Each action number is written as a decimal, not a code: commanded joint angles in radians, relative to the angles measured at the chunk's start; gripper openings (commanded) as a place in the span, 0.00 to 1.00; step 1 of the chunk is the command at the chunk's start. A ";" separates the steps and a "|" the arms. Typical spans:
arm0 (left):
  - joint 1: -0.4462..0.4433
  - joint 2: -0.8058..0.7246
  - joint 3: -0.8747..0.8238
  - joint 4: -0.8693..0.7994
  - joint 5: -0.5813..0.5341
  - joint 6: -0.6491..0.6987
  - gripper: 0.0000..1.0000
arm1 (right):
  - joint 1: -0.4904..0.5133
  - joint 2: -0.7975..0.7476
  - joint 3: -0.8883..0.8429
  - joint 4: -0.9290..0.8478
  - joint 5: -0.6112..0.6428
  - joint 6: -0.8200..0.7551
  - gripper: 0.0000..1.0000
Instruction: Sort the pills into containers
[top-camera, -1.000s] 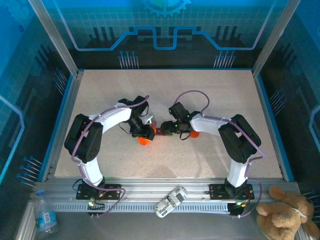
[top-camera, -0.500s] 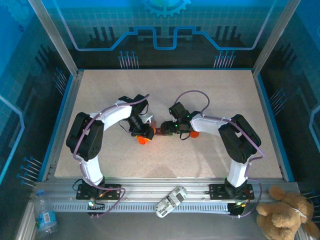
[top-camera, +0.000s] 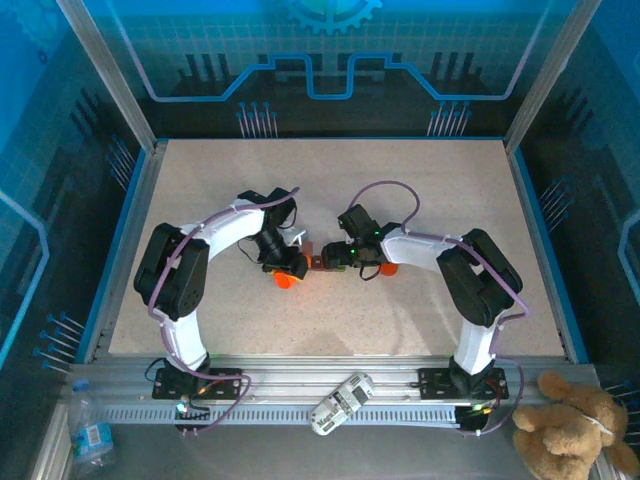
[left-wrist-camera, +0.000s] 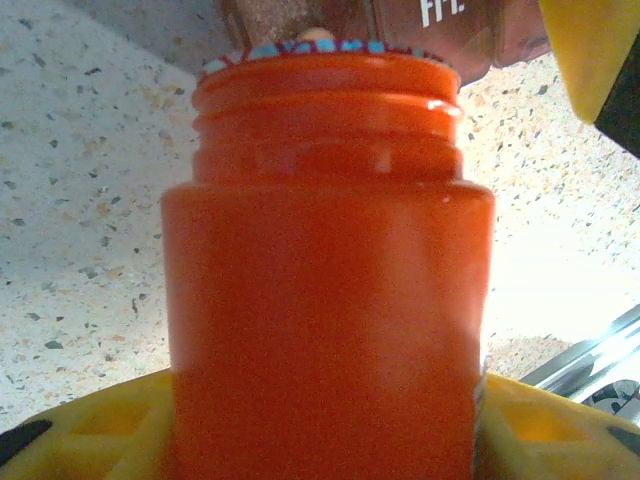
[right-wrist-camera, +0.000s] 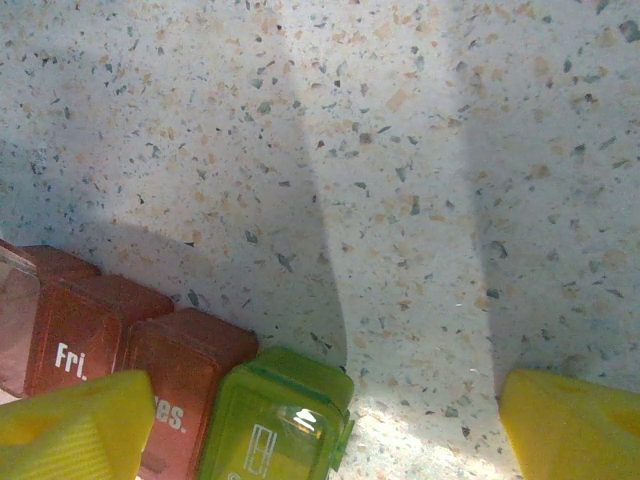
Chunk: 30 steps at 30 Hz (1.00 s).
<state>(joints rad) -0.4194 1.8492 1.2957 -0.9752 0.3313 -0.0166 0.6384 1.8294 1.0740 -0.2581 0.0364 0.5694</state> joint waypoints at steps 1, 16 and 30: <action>0.010 0.022 0.028 -0.055 0.023 0.019 0.00 | -0.012 0.034 -0.031 -0.021 -0.004 0.015 0.90; 0.010 -0.006 -0.019 0.025 0.044 -0.003 0.00 | -0.013 0.036 -0.031 -0.020 -0.006 0.018 0.90; 0.010 -0.120 -0.151 0.193 0.031 -0.036 0.00 | -0.014 0.041 -0.023 -0.034 -0.008 0.023 0.90</action>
<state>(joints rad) -0.4194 1.7775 1.1748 -0.8230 0.3603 -0.0280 0.6338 1.8294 1.0725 -0.2539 0.0319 0.5777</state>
